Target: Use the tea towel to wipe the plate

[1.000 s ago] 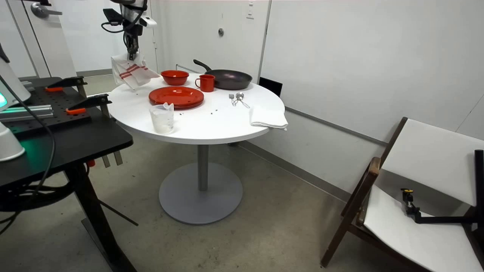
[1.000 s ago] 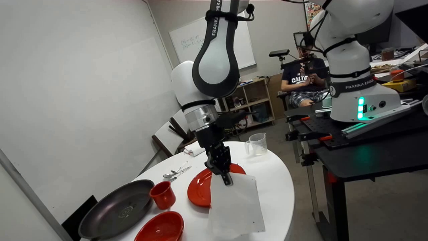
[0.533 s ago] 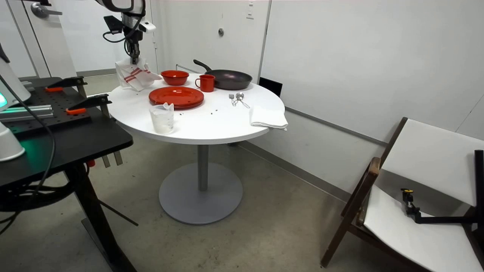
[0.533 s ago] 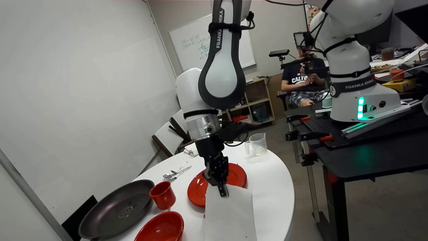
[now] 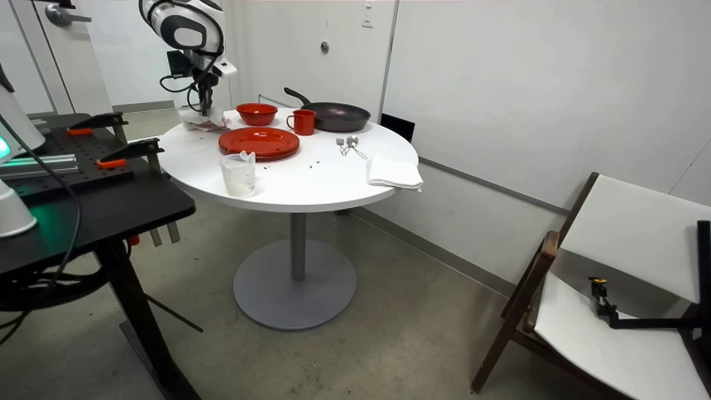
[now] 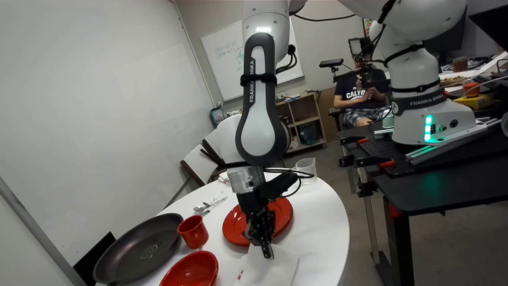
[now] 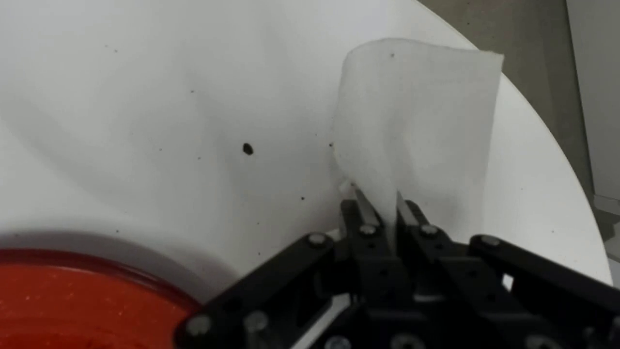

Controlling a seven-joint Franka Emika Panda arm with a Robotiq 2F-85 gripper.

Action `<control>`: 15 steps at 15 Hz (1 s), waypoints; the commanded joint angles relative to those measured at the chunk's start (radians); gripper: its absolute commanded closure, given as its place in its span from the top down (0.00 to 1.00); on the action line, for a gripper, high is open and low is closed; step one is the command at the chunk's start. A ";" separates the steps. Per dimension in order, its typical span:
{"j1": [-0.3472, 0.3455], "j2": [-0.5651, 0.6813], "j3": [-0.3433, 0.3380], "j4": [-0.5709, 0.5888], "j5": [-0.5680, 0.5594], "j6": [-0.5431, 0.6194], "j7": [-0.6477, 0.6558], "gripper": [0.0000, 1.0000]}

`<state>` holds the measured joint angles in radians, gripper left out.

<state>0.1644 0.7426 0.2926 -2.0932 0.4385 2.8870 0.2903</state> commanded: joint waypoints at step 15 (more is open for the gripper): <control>0.077 0.155 -0.082 0.131 -0.040 -0.037 0.058 0.42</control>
<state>0.2160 0.8843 0.2308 -1.9896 0.4234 2.8728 0.3163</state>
